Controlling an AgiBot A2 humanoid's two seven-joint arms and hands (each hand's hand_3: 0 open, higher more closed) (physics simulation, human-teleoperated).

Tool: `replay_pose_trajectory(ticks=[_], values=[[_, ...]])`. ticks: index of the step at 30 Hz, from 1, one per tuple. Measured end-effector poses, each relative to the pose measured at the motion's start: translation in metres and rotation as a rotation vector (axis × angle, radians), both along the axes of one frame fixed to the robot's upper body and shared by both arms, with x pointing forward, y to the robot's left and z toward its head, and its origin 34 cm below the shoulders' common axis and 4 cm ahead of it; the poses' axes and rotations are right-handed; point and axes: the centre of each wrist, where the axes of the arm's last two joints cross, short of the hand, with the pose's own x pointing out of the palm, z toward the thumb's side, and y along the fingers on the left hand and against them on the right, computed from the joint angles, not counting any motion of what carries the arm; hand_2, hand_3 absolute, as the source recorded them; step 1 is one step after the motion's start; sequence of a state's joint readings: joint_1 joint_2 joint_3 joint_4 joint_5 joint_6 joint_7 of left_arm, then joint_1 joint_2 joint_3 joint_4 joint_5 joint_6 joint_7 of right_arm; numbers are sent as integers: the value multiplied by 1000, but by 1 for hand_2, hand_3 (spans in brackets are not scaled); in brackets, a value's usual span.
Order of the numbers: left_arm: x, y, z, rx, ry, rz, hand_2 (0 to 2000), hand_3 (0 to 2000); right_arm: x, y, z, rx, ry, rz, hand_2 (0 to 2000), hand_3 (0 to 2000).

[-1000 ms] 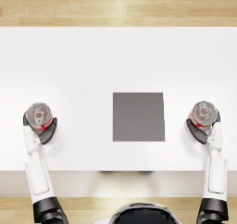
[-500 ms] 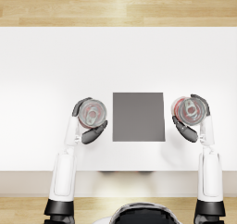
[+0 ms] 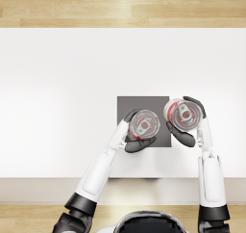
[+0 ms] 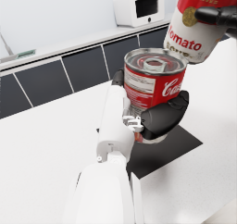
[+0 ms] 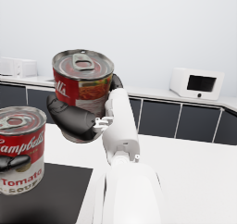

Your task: Pick up the red can on the left and place it in the middle, then pick up the red can on the right and place it on top of the can in the middle

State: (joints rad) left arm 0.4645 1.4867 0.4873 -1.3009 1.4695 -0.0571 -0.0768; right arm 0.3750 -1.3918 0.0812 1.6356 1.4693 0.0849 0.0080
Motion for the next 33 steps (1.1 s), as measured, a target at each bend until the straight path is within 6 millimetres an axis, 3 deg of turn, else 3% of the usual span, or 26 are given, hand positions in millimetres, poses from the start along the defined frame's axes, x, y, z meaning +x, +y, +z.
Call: replay_pose_trajectory(ticks=[10, 11, 12, 14, 15, 19, 23, 28, 33], values=[[13, -6, -49, -43, -28, -8, 2000, 1520, -3, 18, 5, -1, -20, 57, 2000, 1520], [15, -6, -52, -42, -18, -9, 639, 1193, -4, 20, 6, -1, -25, 65, 2000, 1520], [15, -6, -55, -40, -10, -2, 0, 867, -5, 22, 7, -1, -31, 73, 2000, 1520], [16, -8, -59, -38, -1, 8, 0, 213, -7, 27, 12, 0, -51, 88, 2000, 1520], [15, -8, -60, -39, -2, 20, 0, 0, -8, 29, 14, 1, -62, 96, 2000, 1520], [10, -5, -61, -48, -14, 66, 0, 0, -10, 39, 23, 5, -95, 130, 2000, 1520], [-9, 3, -49, -87, -74, 70, 0, 0, -5, 52, 34, 18, -124, 162, 2000, 1520], [-41, 41, -15, -65, 19, 160, 0, 0, -3, 72, 53, 14, -129, 221, 2000, 1520], [-56, 85, 1, -91, 6, 308, 0, 0, -2, 88, 60, 114, 27, 52, 2000, 1520]])
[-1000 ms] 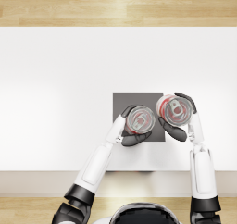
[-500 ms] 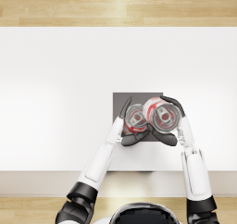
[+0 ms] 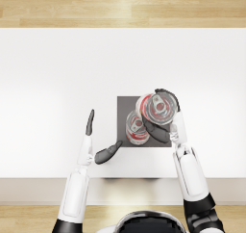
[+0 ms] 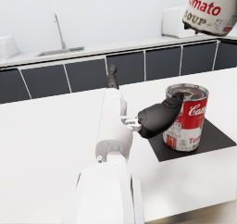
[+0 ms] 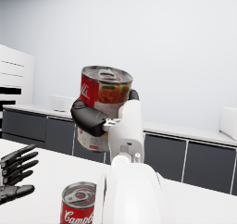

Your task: Pick up the red can on the left and place it in the middle, then pick up the red can on the right and place it on top of the can in the middle

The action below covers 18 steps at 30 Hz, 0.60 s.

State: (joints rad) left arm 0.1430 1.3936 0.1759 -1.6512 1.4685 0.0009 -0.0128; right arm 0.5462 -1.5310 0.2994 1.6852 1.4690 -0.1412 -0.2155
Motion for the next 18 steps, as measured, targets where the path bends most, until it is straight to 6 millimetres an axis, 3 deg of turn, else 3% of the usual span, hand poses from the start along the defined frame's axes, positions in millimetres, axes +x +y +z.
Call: replay_pose_trajectory(ticks=[7, 18], values=[[-9, 28, 1, -13, 5, 105, 0, 0, 5, 9, -11, 3, 99, -18, 2000, 1520], [-13, 26, -2, -23, 14, 104, 0, 0, 5, 22, -42, -52, 218, 19, 2000, 1520]])
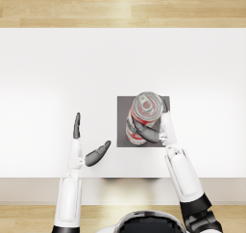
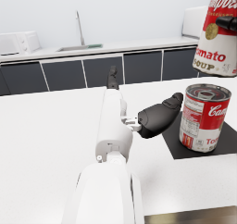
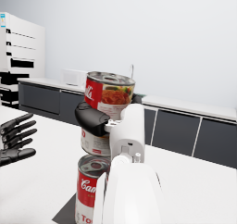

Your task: Pick up the red can on the left and place it in the middle, then pick up the red can on the right and place it on top of the can in the middle

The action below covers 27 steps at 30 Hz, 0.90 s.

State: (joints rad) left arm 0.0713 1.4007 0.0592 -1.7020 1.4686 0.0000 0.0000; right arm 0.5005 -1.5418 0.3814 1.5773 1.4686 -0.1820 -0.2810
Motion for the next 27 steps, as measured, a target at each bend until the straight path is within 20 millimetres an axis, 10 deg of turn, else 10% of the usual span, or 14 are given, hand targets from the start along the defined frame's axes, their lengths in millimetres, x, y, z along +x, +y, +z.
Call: replay_pose_trajectory(ticks=[9, 10, 11, 14, 27], values=[[0, -1, -3, -9, 12, 3, 0, 0, 0, 5, -21, -24, 77, 10, 2000, 1520], [0, -1, -4, -10, 15, 3, 0, 0, 0, 5, -22, -26, 83, 12, 639, 1193], [0, -1, -5, -11, 18, 4, 0, 0, 0, 5, -24, -20, 92, -4, 0, 867], [0, 0, -7, -14, 25, 10, 0, 0, 0, 6, -25, -5, 112, -35, 0, 0], [-1, -6, 10, -31, -41, -4, 0, 0, -24, 1, 34, 0, -144, -11, 0, 0]])
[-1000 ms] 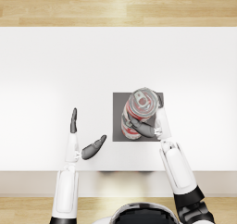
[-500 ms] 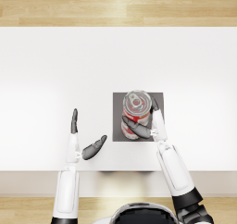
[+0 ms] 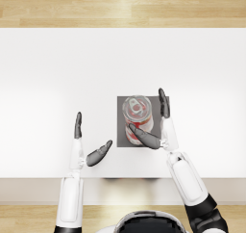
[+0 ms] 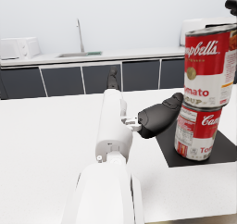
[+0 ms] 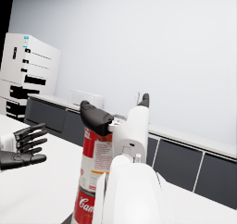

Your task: Pick up the red can on the left and place it in the middle, then pick up the red can on the right and place it on top of the can in the middle

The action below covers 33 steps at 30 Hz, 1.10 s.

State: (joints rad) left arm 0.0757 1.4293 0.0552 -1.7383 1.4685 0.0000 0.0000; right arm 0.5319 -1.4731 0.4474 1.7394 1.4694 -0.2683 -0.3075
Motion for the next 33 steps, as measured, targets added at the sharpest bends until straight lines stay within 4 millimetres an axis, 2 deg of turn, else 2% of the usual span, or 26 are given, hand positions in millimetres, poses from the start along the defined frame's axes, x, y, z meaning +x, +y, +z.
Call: replay_pose_trajectory(ticks=[4, 9, 13, 16, 18, 20, 25, 33], values=[[-3, -5, 21, -9, -81, -15, 0, 0, -10, -12, 28, 88, -98, -26, 0, 0], [-2, 2, 64, -21, -250, 14, 0, 0, -25, -43, 58, 197, -224, -112, 0, 0], [-6, 18, 94, -10, -374, 70, 0, 0, -37, -69, 67, 250, -285, -197, 0, 0], [-8, 32, 107, -2, -426, 124, 0, 0, -41, -87, 65, 229, -297, -220, 0, 0], [-8, 41, 109, -1, -435, 160, 0, 0, -43, -98, 60, 190, -441, -200, 0, 0], [-7, 48, 105, -5, -417, 188, 0, 0, -43, -107, 52, 176, -492, -203, 0, 0], [-4, 56, 92, -15, -363, 222, 0, 0, -39, -117, 31, 168, -470, -220, 0, 0], [-4, 57, 89, -17, -350, 229, 0, 0, -38, -119, 25, 167, -460, -224, 0, 0]])
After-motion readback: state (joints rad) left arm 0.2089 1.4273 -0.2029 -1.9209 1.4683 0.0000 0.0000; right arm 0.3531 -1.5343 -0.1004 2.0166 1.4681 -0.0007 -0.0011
